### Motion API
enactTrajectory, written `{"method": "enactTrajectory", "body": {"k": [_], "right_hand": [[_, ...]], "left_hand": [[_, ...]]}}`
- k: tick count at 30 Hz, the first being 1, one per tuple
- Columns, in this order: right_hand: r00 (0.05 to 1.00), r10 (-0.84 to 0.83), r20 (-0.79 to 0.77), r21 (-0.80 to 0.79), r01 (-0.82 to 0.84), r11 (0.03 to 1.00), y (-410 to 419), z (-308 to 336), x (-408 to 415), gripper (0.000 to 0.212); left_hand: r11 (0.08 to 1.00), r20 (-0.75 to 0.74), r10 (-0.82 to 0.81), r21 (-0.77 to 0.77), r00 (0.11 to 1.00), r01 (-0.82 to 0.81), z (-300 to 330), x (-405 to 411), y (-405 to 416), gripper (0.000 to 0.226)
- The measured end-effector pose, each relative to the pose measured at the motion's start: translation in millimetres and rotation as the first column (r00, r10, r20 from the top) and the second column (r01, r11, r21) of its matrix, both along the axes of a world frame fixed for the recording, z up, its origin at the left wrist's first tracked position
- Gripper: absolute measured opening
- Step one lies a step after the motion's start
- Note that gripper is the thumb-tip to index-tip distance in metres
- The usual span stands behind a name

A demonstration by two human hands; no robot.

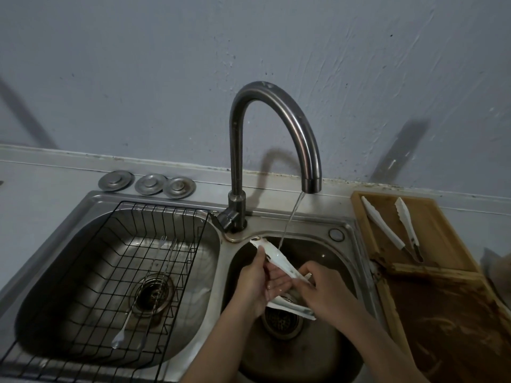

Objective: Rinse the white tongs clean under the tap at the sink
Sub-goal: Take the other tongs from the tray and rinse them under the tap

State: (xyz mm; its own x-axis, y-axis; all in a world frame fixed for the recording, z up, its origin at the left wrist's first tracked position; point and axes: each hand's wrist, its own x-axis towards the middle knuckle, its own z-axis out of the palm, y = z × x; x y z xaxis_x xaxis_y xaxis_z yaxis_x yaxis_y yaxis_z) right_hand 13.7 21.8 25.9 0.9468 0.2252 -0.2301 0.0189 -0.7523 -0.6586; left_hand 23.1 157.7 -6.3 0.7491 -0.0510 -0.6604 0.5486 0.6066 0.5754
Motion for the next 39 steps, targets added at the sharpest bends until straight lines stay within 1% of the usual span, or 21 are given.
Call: {"method": "enactTrajectory", "body": {"k": [1,4,5,7,8,10,12,14,17,18,20,22,25,27,29,32,33,34,35,37,39], "right_hand": [[1.000,-0.007,-0.004,0.002,0.007,1.000,-0.3,0.0,-0.1,0.007],[0.999,-0.033,-0.001,0.010,0.033,0.999,-2.4,0.9,0.9,0.009],[0.999,-0.038,0.001,0.013,0.038,0.999,-3.3,1.7,1.3,0.009],[0.999,-0.045,-0.009,0.035,0.045,0.998,-5.1,2.6,2.0,0.009],[0.999,-0.044,-0.017,0.041,0.045,0.998,-6.0,2.8,2.2,0.008],[0.998,-0.044,-0.034,0.038,0.045,0.998,-6.8,2.3,2.1,0.008],[0.996,-0.066,-0.061,0.055,0.069,0.996,-7.4,1.6,2.3,0.008],[0.990,-0.102,-0.094,0.080,0.110,0.991,-8.3,1.4,2.8,0.010],[0.981,-0.141,-0.136,0.087,0.154,0.984,-8.5,-0.3,3.0,0.013],[0.978,-0.149,-0.149,0.089,0.163,0.983,-8.1,-0.6,2.9,0.013],[0.969,-0.159,-0.189,0.123,0.184,0.975,-6.8,-0.3,2.6,0.013],[0.963,-0.153,-0.221,0.133,0.185,0.974,-6.3,0.2,2.2,0.011],[0.961,-0.132,-0.243,0.105,0.161,0.981,-6.2,0.2,-0.5,0.006],[0.970,-0.121,-0.211,0.059,0.137,0.989,-7.9,0.0,-1.5,0.011],[0.981,-0.093,-0.171,0.003,0.095,0.995,-10.5,2.4,-1.1,0.014],[0.987,-0.039,-0.154,-0.117,0.021,0.993,-15.2,7.5,2.4,0.019],[0.989,-0.019,-0.147,-0.163,-0.005,0.987,-17.3,8.9,3.7,0.021],[0.991,-0.002,-0.135,-0.200,-0.025,0.979,-19.1,10.9,4.6,0.021],[0.993,0.018,-0.121,-0.219,-0.044,0.975,-20.5,13.1,5.2,0.020],[0.993,0.066,-0.096,-0.224,-0.086,0.971,-23.5,15.5,6.2,0.018],[0.992,0.111,-0.063,-0.245,-0.123,0.962,-22.2,16.2,7.0,0.017]], "left_hand": [[1.000,0.008,-0.020,-0.003,1.000,0.020,-1.2,1.1,-0.4,0.048],[0.995,0.051,-0.096,0.041,0.994,0.094,-1.9,-0.6,-4.5,0.026],[0.991,0.060,-0.124,0.064,0.990,0.120,-3.1,-0.6,-5.1,0.023],[0.989,0.062,-0.133,0.075,0.989,0.129,-5.2,2.3,-4.3,0.028],[0.992,0.046,-0.120,0.050,0.992,0.118,-4.8,4.2,-3.9,0.033],[0.995,-0.002,-0.096,0.024,0.995,0.097,-3.0,8.9,-2.9,0.048],[0.992,-0.010,-0.108,0.068,0.994,0.108,0.1,11.3,-3.9,0.053],[0.983,0.015,-0.144,0.115,0.989,0.142,1.9,11.4,-5.8,0.043],[0.970,0.038,-0.202,0.146,0.979,0.194,-0.7,10.7,-6.5,0.014],[0.969,0.035,-0.208,0.145,0.977,0.201,-1.8,10.7,-6.1,0.008],[0.981,0.030,-0.165,0.106,0.986,0.161,-3.7,12.4,-5.5,0.002],[0.998,0.000,-0.041,0.040,0.999,0.041,-6.7,16.8,-3.4,0.008],[0.988,-0.064,0.156,0.010,0.986,-0.156,-12.7,25.5,4.7,0.017],[0.979,-0.080,0.206,0.010,0.975,-0.206,-14.3,27.9,8.0,0.017],[0.985,-0.074,0.174,0.008,0.982,-0.174,-12.5,23.8,5.7,0.014],[0.998,-0.071,0.054,0.031,0.996,-0.052,-9.6,16.0,-1.4,0.010],[1.000,-0.086,0.018,0.011,0.996,-0.017,-11.1,15.4,-1.9,0.012],[0.999,-0.105,-0.011,-0.041,0.994,0.007,-11.7,15.2,-0.6,0.010],[0.994,-0.118,-0.028,-0.104,0.993,0.015,-12.4,15.5,2.2,0.008],[0.979,-0.134,-0.039,-0.204,0.990,0.011,-12.7,15.3,7.1,0.015],[0.974,-0.120,-0.080,-0.222,0.990,0.052,-11.1,10.8,5.0,0.020]]}}
